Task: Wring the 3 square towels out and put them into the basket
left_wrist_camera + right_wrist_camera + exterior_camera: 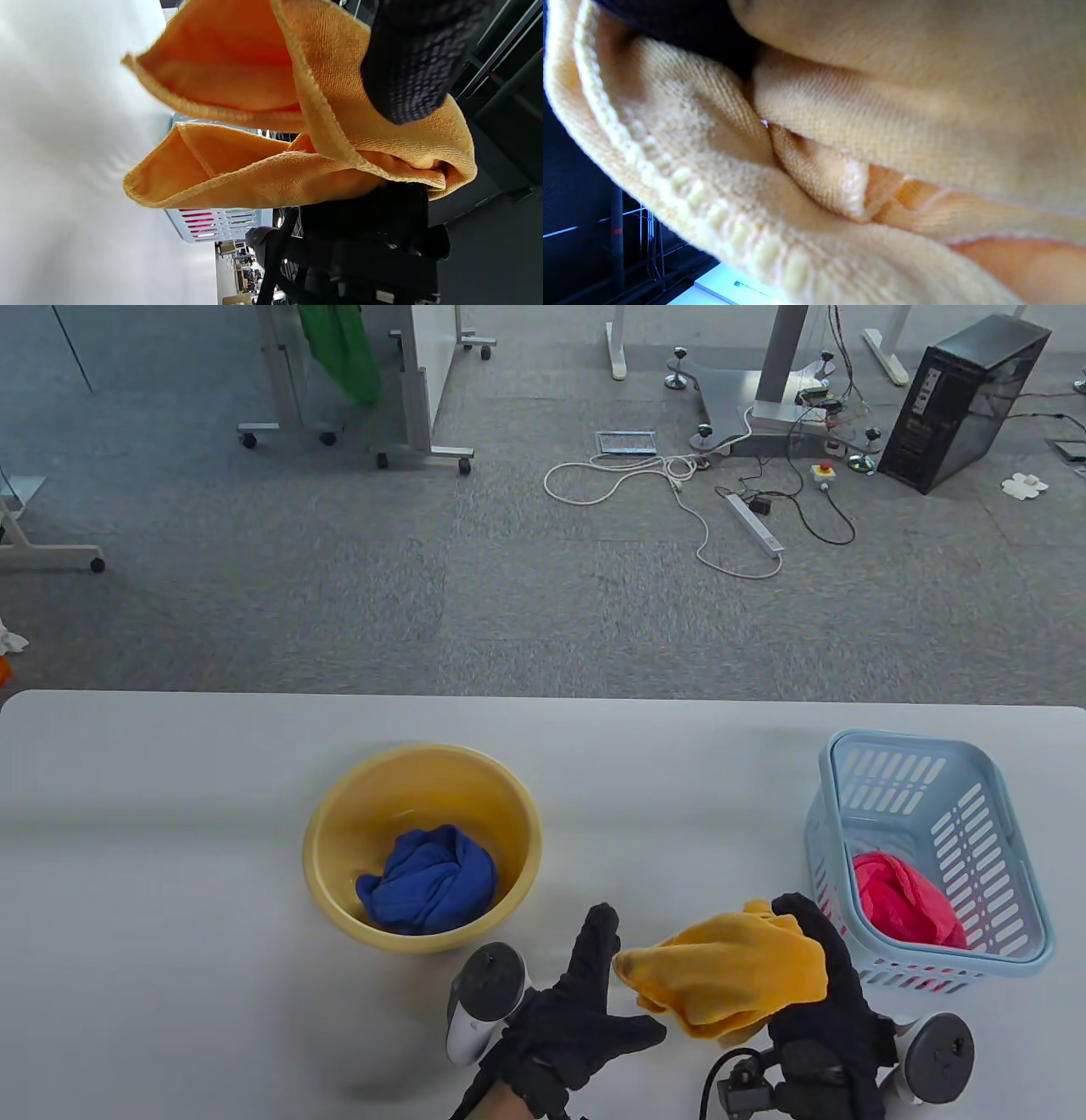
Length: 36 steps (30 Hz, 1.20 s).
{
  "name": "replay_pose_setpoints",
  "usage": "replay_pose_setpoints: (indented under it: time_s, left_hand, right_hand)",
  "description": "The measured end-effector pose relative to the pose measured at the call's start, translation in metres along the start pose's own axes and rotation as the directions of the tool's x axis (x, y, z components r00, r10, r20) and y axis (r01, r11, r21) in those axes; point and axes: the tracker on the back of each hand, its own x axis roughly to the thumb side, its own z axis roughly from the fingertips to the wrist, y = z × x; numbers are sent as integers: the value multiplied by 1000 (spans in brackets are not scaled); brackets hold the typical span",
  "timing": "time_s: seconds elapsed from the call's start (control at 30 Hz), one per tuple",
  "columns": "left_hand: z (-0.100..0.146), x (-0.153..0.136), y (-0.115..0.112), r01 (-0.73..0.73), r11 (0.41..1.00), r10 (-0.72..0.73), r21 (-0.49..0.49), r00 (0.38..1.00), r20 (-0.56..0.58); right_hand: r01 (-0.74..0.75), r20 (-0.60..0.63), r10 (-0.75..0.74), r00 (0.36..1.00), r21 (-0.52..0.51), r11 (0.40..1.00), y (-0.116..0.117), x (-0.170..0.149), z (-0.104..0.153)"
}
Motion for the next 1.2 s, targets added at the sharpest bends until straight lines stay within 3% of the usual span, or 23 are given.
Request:
replay_pose_setpoints:
  time_s: [0.47, 0.73, 0.97, 1.2]
  left_hand:
    - [-9, -1, -18, -93, 989, 93, -115, 996, -6]
    - [-9, -5, -14, -127, 988, 126, -83, 992, -12]
    - [-11, -7, -13, -154, 983, 150, -102, 988, -46]
    - [-10, -5, -3, 34, 996, -39, -81, 997, -63]
  right_hand:
    - [24, 8, -25, 1000, 142, 990, 33, 5, -2]
    - [56, 20, -63, 998, 250, 967, 70, 13, -11]
    - [98, -17, -96, 995, 224, 970, 64, 4, -10]
    - [7, 6, -8, 1000, 219, 976, 55, 8, -14]
